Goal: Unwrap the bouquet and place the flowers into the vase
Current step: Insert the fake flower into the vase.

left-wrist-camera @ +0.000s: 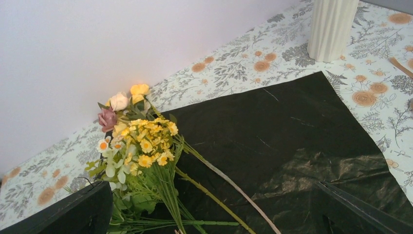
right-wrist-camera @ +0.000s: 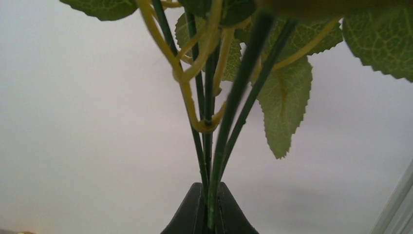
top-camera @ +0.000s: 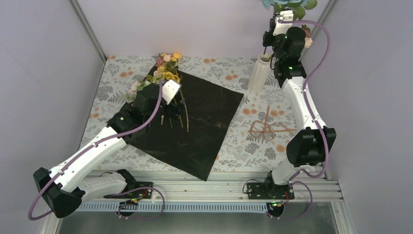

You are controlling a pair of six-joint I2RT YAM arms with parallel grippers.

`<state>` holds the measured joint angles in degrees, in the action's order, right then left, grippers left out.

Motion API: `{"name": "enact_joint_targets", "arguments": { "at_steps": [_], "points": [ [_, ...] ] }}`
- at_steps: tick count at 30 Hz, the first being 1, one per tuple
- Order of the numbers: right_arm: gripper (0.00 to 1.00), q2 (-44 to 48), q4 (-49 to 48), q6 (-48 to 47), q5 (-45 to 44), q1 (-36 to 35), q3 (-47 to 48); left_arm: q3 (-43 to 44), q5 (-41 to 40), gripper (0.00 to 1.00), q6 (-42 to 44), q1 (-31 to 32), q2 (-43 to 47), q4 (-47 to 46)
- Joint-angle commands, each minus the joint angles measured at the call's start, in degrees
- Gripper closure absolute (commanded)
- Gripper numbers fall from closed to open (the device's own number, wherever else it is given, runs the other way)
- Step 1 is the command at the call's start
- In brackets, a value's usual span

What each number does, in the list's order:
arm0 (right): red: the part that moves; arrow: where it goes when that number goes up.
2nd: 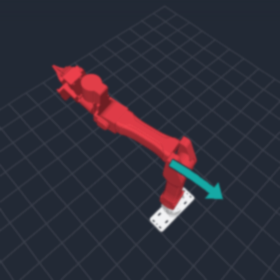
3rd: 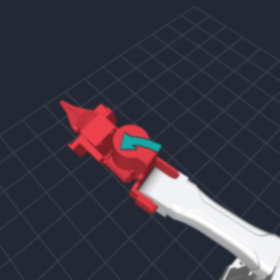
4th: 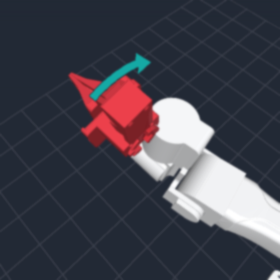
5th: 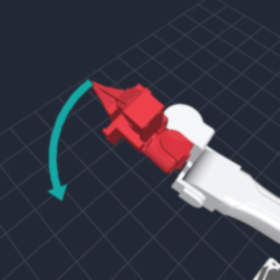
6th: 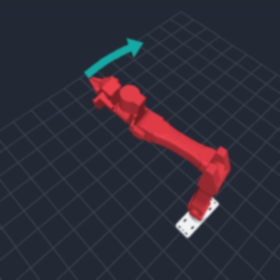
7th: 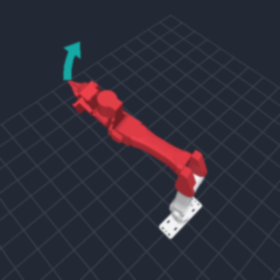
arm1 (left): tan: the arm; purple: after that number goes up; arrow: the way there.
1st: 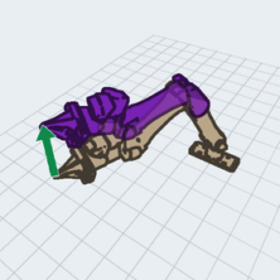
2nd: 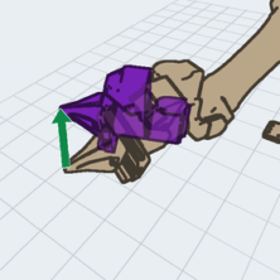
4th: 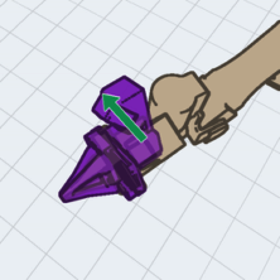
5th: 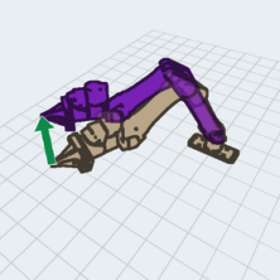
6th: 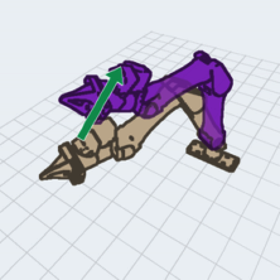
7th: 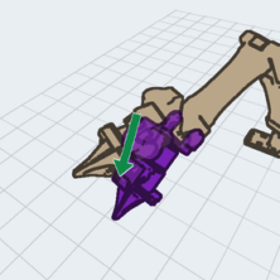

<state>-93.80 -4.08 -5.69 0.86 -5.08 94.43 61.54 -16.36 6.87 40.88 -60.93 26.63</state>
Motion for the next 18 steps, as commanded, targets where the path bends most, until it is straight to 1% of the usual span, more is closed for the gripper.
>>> {"name": "enact_joint_targets", "arguments": {
  "at_steps": [1, 9, 10, 13, 18],
  "points": [
    [0.96, 0.85, -2.74, 1.08, -0.13, 0.42, 2.16, -0.83, 0.04, 0.0, 0.5, -0.19, 0.02, -1.09],
    [0.96, -1.03, -1.7, 0.79, -0.62, 1.11, 2.13, -0.95, 0.44, 0.0, 0.42, -0.19, 0.31, -1.27],
    [0.96, -3.1, -1.25, 1.0, -0.62, 1.15, 2.15, -1.03, 0.45, 0.0, 0.48, -0.19, 0.33, -1.3],
    [0.96, -5.16, 1.01, 1.54, -0.89, 1.16, 2.85, -1.03, 0.66, 0.0, 0.49, -0.19, 0.28, -1.3],
    [0.96, -6.13, 4.65, 4.13, -2.48, 1.16, 2.53, -1.05, 0.97, 0.0, 0.46, -0.19, 0.45, -1.23]
  ]
}}
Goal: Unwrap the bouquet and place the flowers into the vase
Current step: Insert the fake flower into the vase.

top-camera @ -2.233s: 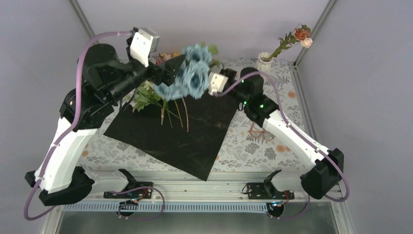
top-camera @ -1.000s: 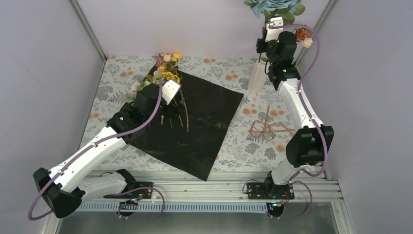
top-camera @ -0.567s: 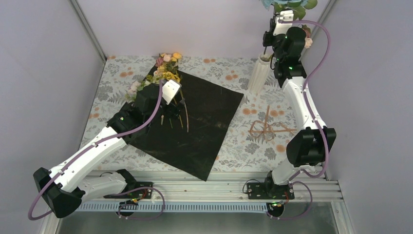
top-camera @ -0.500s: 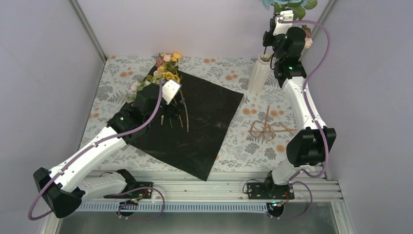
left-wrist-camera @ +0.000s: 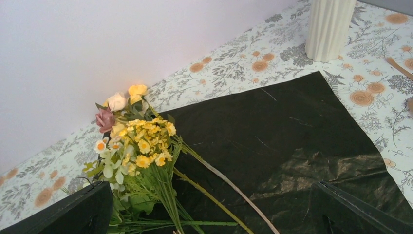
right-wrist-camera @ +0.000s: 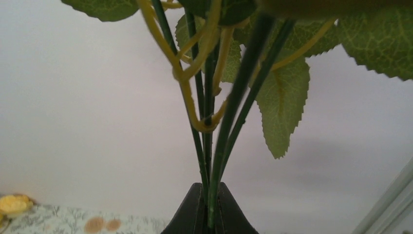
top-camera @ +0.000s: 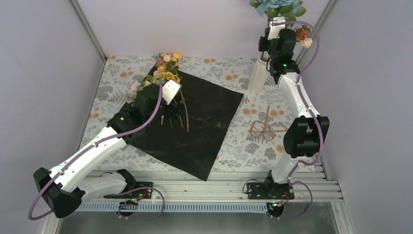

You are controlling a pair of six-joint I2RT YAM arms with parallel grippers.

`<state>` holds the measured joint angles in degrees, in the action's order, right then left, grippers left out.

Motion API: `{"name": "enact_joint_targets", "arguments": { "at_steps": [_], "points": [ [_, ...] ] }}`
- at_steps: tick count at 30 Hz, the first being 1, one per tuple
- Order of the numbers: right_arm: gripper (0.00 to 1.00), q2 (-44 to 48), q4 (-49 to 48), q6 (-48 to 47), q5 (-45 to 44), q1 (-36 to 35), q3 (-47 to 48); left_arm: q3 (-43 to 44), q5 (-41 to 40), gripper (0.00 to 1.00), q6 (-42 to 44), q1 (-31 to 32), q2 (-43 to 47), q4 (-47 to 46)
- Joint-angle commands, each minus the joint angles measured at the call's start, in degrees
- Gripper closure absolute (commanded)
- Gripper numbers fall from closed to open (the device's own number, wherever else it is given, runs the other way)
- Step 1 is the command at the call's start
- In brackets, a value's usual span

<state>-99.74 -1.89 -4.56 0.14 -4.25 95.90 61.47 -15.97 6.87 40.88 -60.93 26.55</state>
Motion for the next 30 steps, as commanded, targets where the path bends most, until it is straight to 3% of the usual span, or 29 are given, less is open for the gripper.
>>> {"name": "enact_joint_targets", "arguments": {
  "at_steps": [1, 19, 30],
  "points": [
    [0.96, -0.1, 2.87, 3.3, -2.18, 0.26, 0.49, -0.92, 0.67, 0.0, 0.43, -0.19, 0.61, -1.1],
    [0.88, -1.67, 13.39, 5.3, -9.6, 0.16, 0.95, -0.96, 1.42, 0.0, 0.45, -0.19, 1.5, -1.01],
    [0.65, 0.74, 16.15, 6.21, -9.26, 0.08, -0.07, -0.88, 1.01, 0.0, 0.5, -0.19, 1.55, -0.9]
  ]
}}
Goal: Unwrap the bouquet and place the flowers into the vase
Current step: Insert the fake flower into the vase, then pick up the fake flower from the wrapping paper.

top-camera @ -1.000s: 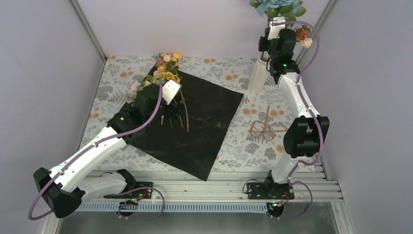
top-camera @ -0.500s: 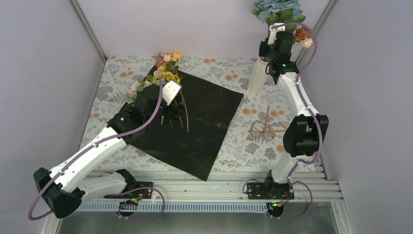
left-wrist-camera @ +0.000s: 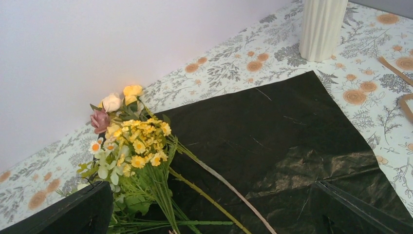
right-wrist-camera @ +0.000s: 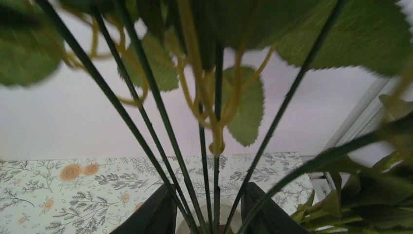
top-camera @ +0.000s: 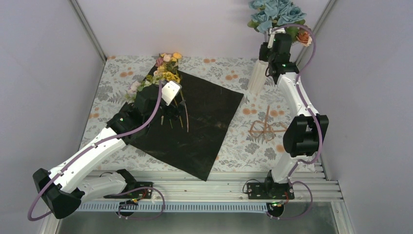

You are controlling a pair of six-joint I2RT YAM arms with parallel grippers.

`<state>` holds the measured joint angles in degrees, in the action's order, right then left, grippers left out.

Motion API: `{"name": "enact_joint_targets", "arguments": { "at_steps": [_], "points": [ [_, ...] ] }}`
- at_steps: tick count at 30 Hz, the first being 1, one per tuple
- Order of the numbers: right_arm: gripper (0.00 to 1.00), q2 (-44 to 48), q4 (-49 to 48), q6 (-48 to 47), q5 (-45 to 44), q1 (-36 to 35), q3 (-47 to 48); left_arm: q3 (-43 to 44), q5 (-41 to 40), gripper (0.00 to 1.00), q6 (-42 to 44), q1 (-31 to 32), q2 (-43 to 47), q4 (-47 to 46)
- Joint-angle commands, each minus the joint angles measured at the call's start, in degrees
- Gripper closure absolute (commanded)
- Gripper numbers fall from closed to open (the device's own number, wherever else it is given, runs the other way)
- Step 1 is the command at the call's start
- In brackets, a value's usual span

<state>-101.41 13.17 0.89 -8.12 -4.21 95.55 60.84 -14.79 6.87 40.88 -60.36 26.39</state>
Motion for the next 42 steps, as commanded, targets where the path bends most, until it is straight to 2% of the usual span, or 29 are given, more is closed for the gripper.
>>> {"name": "enact_joint_targets", "arguments": {
  "at_steps": [1, 6, 10, 17, 20, 22, 23, 30, 38, 42],
  "points": [
    [0.64, 2.34, 1.55, 0.91, -1.02, 0.06, 0.66, -0.26, -0.21, 0.0, 0.49, -0.19, 1.01, -0.66],
    [0.48, 1.38, 6.19, 3.16, -0.63, 0.06, 2.72, -0.28, -0.21, 0.0, 0.47, -0.19, 1.36, -0.74],
    [0.43, -0.63, 12.48, 4.3, 0.84, -0.17, 5.94, -0.26, 0.08, 0.0, 0.41, -0.19, 1.25, -0.74],
    [0.31, 4.24, 14.13, 5.88, 2.01, -0.45, 3.34, -0.4, -0.84, 0.0, 0.25, -0.24, 0.86, -0.69],
    [0.22, 5.68, 16.21, 6.33, 4.93, -0.52, 2.15, -0.52, -2.09, 0.0, 0.02, -0.2, 0.68, -0.68],
    [0.02, 9.71, 17.06, 6.58, 6.84, -0.55, 0.12, -0.8, -3.18, 0.0, -0.41, -0.19, 0.64, -1.01],
    [0.01, 11.17, 17.1, 6.79, 7.5, -0.58, -1.23, -0.88, -4.19, 0.0, -0.64, -0.23, 0.5, -1.19],
    [0.0, 21.47, 14.28, 8.92, 12.26, -1.33, -10.02, 2.0, -7.09, 0.0, -3.7, -1.53, -3.68, 0.3],
    [0.0, 35.54, 7.59, 12.39, 22.88, -3.03, -22.18, 10.01, -5.65, 0.0, -7.48, -7.86, -10.27, 2.06],
    [0.0, 39.79, 4.36, 17.92, 25.84, -2.97, -26.99, 13.29, -2.38, 0.1, -9.72, -9.45, -16.39, 1.25]
  ]
}}
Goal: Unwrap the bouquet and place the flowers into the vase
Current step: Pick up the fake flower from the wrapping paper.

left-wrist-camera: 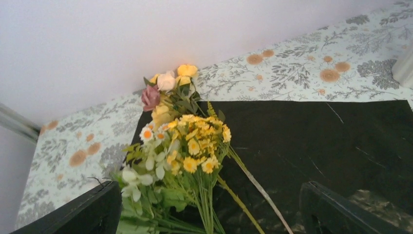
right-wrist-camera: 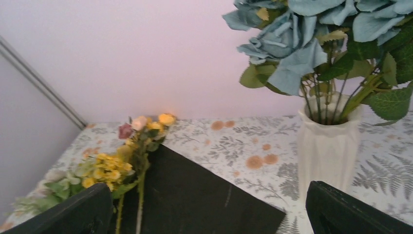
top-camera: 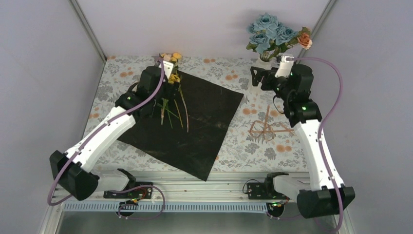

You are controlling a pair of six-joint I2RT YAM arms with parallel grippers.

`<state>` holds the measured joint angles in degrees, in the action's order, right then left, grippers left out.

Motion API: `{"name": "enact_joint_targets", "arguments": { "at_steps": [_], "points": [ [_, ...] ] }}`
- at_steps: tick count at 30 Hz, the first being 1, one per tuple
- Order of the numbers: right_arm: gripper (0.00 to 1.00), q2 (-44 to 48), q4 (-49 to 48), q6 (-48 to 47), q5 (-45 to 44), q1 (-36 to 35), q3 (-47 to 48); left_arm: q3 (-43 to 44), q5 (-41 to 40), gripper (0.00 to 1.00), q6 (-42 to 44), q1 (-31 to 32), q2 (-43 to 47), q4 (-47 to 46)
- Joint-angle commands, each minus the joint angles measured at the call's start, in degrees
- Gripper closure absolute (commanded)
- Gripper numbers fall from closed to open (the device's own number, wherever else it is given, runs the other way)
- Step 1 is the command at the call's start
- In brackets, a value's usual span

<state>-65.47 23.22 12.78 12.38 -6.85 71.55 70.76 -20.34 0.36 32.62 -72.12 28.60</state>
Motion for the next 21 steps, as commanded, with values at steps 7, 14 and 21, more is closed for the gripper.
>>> {"name": "enact_joint_targets", "arguments": {
  "at_steps": [7, 14, 21],
  "points": [
    [0.0, 2.56, -4.09, 7.0, 10.94, -0.69, -4.25, 8.66, 12.6, 0.38, -10.51, -2.11, -19.05, -4.55],
    [0.0, 1.46, -2.22, 4.99, 7.89, -3.72, -3.19, 11.18, 13.8, 0.59, -15.1, -3.14, -32.65, -10.04],
    [0.01, 1.75, -2.08, 5.0, 6.69, -5.54, -2.68, 10.78, 14.01, 0.73, -18.31, -6.39, -39.88, -16.37]
  ]
}}
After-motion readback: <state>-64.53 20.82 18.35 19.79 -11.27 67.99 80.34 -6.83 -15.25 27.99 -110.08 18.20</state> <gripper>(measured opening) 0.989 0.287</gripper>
